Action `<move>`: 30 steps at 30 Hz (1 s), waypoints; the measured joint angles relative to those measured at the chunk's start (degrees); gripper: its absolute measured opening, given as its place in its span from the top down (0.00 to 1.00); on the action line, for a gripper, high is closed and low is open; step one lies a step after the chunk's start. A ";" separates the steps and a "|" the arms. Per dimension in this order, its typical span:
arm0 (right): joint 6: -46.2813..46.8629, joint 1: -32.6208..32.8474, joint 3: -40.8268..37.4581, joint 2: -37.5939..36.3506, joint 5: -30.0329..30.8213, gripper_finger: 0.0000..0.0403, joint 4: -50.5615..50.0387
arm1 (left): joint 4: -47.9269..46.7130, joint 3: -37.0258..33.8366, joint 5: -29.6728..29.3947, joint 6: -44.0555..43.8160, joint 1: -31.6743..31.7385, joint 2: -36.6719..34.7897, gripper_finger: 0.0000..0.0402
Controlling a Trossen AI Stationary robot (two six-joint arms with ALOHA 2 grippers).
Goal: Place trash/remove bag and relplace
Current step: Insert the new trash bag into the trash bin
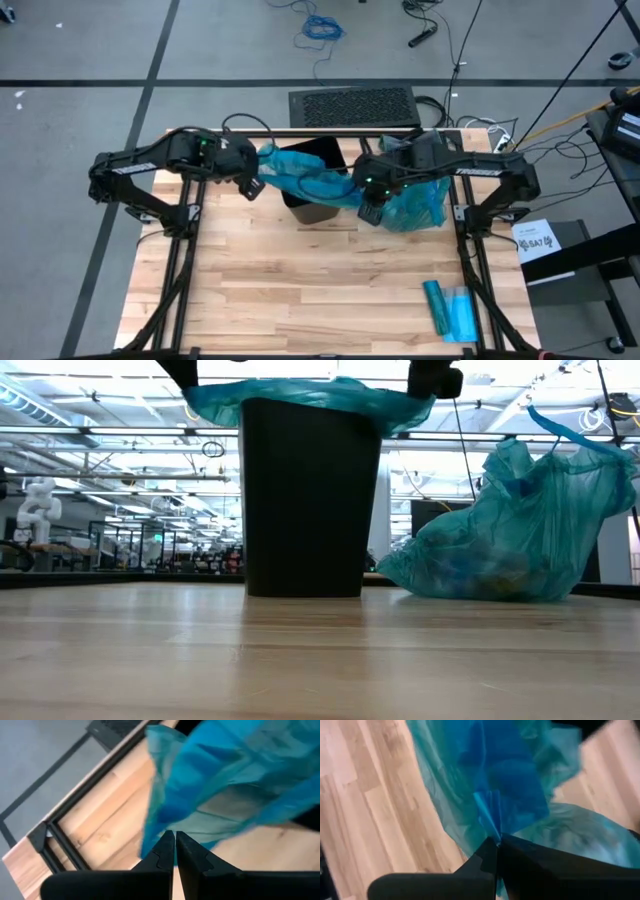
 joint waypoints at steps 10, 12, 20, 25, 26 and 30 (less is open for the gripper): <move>4.22 1.36 0.00 1.64 0.65 1.00 1.80 | 0.04 -0.04 11.54 6.96 -0.02 1.36 0.96; 5.54 1.44 0.00 1.64 2.50 1.00 1.84 | 0.12 -0.08 11.75 7.65 -0.02 1.52 0.96; 8.71 1.65 0.00 1.62 5.60 0.92 2.16 | 0.56 -0.09 11.39 8.88 -0.33 2.18 0.96; 8.59 2.48 0.00 1.62 5.51 0.79 1.33 | 0.68 -0.09 11.68 8.63 -0.44 2.92 0.95; 8.71 2.68 0.00 1.60 5.45 0.76 0.77 | 0.67 -0.09 11.68 8.63 -0.39 3.29 0.94; 9.29 4.09 0.00 1.18 5.44 0.68 -1.50 | 0.60 -0.09 12.49 9.08 -0.41 5.14 0.86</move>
